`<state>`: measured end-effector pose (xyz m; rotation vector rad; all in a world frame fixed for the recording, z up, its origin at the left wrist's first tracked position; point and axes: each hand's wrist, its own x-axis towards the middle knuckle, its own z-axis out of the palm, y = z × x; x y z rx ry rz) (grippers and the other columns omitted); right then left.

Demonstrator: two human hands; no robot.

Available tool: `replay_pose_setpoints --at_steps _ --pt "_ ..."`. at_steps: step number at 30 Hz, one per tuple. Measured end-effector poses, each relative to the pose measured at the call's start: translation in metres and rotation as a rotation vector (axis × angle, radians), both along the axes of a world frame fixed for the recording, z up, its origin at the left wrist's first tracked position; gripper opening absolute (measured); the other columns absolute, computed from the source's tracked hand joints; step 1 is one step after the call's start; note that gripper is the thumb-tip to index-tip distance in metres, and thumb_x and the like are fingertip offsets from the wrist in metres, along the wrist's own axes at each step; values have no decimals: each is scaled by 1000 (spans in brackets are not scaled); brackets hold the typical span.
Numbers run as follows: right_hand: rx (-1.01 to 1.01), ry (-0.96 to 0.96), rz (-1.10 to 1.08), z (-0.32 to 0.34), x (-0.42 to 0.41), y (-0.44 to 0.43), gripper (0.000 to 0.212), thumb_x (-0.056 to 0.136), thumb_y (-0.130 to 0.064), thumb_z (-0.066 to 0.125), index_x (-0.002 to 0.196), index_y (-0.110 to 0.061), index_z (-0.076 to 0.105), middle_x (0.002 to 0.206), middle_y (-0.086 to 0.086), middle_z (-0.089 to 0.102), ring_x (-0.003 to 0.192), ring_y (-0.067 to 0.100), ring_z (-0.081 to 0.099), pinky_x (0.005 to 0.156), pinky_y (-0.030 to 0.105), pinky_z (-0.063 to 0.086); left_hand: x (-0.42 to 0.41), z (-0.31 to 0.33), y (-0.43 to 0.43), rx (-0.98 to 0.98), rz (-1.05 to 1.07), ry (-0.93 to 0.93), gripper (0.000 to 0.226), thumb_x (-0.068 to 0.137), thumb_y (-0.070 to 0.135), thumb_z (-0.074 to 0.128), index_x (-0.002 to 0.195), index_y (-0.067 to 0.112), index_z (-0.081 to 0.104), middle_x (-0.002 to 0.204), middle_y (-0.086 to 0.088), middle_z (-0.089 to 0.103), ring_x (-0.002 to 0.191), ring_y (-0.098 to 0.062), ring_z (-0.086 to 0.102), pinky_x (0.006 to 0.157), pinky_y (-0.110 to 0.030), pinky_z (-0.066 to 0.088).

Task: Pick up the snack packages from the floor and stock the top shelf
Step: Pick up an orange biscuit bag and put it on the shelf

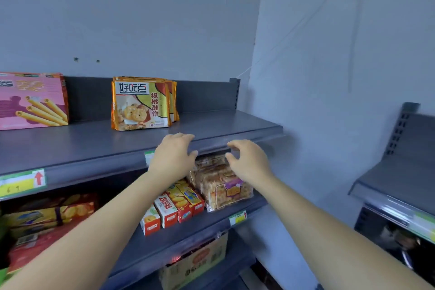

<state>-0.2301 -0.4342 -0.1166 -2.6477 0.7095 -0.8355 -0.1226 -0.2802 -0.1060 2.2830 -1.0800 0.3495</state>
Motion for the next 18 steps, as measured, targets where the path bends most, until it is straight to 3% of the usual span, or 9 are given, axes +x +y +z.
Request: replay_pose_setpoints --at_steps 9,13,18 --pt "-45 122 -289 -28 -163 14 38 92 -28 56 129 -21 56 124 4 59 119 24 51 95 36 45 -121 -30 -21 124 -297 -103 37 88 22 54 123 11 57 120 -11 60 113 -31 53 92 -42 47" --pt "-51 159 -428 -34 -229 33 40 92 -28 56 132 -22 54 129 3 58 122 24 49 94 34 44 -166 -32 -25 166 -456 -132 36 88 19 55 120 4 56 118 -16 59 114 -36 53 93 -42 44" --pt "-49 136 -635 -40 -297 80 40 89 -27 58 129 -21 58 119 5 60 117 26 52 91 36 46 -217 -44 -14 192 -652 -128 40 93 23 53 128 5 52 126 -16 56 119 -33 49 95 -42 44"
